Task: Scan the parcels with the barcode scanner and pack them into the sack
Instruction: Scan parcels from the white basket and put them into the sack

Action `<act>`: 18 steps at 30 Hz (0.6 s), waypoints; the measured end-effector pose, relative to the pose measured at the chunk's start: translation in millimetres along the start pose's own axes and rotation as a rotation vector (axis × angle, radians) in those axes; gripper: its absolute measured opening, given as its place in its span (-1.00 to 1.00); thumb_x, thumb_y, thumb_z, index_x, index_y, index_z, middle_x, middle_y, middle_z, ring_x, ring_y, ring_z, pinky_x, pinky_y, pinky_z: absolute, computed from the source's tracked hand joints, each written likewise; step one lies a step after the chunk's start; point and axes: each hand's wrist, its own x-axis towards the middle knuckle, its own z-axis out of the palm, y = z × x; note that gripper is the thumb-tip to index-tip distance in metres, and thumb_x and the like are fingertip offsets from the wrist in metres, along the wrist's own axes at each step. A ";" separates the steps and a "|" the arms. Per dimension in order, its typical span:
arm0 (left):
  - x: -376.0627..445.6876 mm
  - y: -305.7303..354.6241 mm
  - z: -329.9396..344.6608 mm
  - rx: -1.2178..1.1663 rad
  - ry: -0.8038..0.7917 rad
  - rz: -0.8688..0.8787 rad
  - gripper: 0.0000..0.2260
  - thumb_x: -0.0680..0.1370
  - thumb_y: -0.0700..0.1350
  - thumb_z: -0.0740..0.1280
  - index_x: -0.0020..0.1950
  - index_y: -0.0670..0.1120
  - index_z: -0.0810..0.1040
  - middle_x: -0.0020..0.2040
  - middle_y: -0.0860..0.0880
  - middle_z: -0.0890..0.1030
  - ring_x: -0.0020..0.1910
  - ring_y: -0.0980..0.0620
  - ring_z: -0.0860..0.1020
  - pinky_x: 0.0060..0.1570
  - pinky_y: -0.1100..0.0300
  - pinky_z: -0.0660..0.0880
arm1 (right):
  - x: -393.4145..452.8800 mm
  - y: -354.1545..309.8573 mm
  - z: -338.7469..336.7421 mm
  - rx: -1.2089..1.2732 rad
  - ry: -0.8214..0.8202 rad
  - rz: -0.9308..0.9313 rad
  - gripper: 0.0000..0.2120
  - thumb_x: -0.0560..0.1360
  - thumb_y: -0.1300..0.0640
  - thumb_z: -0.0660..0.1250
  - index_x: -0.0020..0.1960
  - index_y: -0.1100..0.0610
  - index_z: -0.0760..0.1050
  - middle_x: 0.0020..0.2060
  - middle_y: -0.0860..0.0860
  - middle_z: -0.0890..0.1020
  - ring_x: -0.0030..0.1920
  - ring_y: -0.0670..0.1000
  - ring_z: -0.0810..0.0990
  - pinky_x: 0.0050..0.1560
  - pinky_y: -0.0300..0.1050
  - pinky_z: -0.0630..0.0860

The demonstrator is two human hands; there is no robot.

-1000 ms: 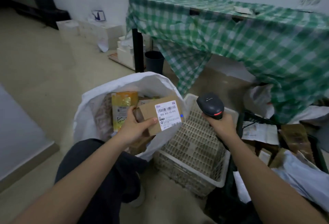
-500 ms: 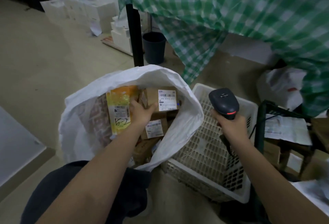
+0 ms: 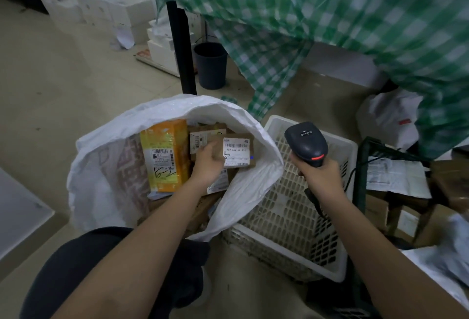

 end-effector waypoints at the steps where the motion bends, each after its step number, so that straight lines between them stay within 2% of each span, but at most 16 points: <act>1: -6.2 3.7 -0.2 -0.008 0.010 0.030 -0.55 0.58 -0.23 0.30 0.46 -0.12 0.32 0.45 -0.09 0.32 0.39 -0.06 0.35 0.32 0.11 0.36 | -3.1 -0.4 -5.6 -0.003 0.003 -0.003 -0.85 0.41 0.16 0.52 -0.09 0.15 0.59 -0.41 -0.01 0.57 -0.37 -0.08 0.53 -0.29 -0.18 0.44; 3: -22.2 13.7 -0.8 -0.023 0.003 0.085 -0.63 0.58 -0.22 0.31 0.38 -0.13 0.40 0.31 -0.02 0.44 0.27 0.03 0.42 0.20 0.13 0.42 | -9.8 -3.9 -17.1 -0.009 0.003 -0.019 -0.88 0.41 0.19 0.51 -0.16 0.11 0.57 -0.43 0.00 0.56 -0.38 -0.10 0.53 -0.25 -0.19 0.45; 7: -47.3 23.2 -0.4 -0.022 -0.030 0.109 -0.64 0.58 -0.15 0.33 0.37 -0.08 0.41 0.36 -0.03 0.43 0.34 -0.02 0.40 0.28 0.11 0.37 | -26.7 -14.1 -42.7 -0.025 0.003 -0.030 -0.89 0.43 0.22 0.49 -0.12 0.12 0.56 -0.34 0.06 0.59 -0.29 -0.03 0.55 -0.25 -0.20 0.48; 9: -55.7 20.3 -0.4 -0.011 -0.031 0.077 -0.61 0.56 -0.15 0.34 0.38 -0.08 0.40 0.34 -0.06 0.46 0.29 -0.03 0.44 0.18 0.16 0.38 | -34.4 -15.7 -52.8 -0.034 0.003 -0.037 -0.86 0.44 0.22 0.48 -0.05 0.22 0.56 -0.35 0.07 0.58 -0.30 -0.03 0.55 -0.30 -0.31 0.48; 11: -62.5 10.8 -0.4 0.027 -0.049 0.011 -0.55 0.57 -0.18 0.33 0.45 -0.11 0.33 0.37 -0.08 0.43 0.26 -0.04 0.44 0.12 0.17 0.39 | -39.7 -13.1 -54.3 -0.073 -0.035 -0.025 -0.85 0.43 0.20 0.49 -0.07 0.22 0.56 -0.36 0.08 0.59 -0.30 -0.01 0.56 -0.28 -0.26 0.50; 14: -64.0 -13.2 1.5 0.106 -0.075 -0.046 -0.44 0.59 -0.18 0.30 0.54 -0.12 0.16 0.50 -0.11 0.27 0.43 -0.12 0.30 0.27 0.11 0.32 | -43.2 -5.4 -36.1 -0.137 -0.098 -0.038 -0.85 0.40 0.18 0.52 -0.13 0.07 0.56 -0.23 0.14 0.66 -0.17 0.07 0.61 -0.05 0.06 0.53; 15: -60.6 -21.6 2.4 0.126 -0.056 -0.067 -0.39 0.58 -0.17 0.31 0.56 -0.09 0.10 0.54 -0.12 0.19 0.47 -0.15 0.24 0.35 0.06 0.30 | -42.7 -2.1 -26.9 -0.138 -0.093 -0.059 -0.84 0.39 0.18 0.53 -0.14 0.04 0.56 -0.18 0.17 0.67 -0.13 0.09 0.63 -0.01 0.09 0.55; 16: -56.4 -28.9 2.9 0.177 -0.034 -0.101 -0.35 0.58 -0.14 0.31 0.58 -0.04 0.04 0.57 -0.13 0.09 0.51 -0.19 0.15 0.41 -0.03 0.24 | -40.6 1.8 -17.3 -0.124 -0.074 -0.077 -0.83 0.39 0.17 0.54 -0.13 0.03 0.56 -0.16 0.16 0.68 -0.11 0.11 0.64 -0.01 0.06 0.56; 18: -48.6 -39.7 2.2 0.323 0.009 -0.212 -0.27 0.58 -0.07 0.32 0.58 0.06 -0.10 0.58 -0.15 -0.18 0.54 -0.27 -0.11 0.47 -0.18 0.07 | -34.9 7.0 2.3 -0.093 -0.039 -0.099 -0.80 0.38 0.14 0.55 -0.07 0.05 0.57 -0.22 0.05 0.67 -0.15 0.00 0.64 -0.14 -0.19 0.54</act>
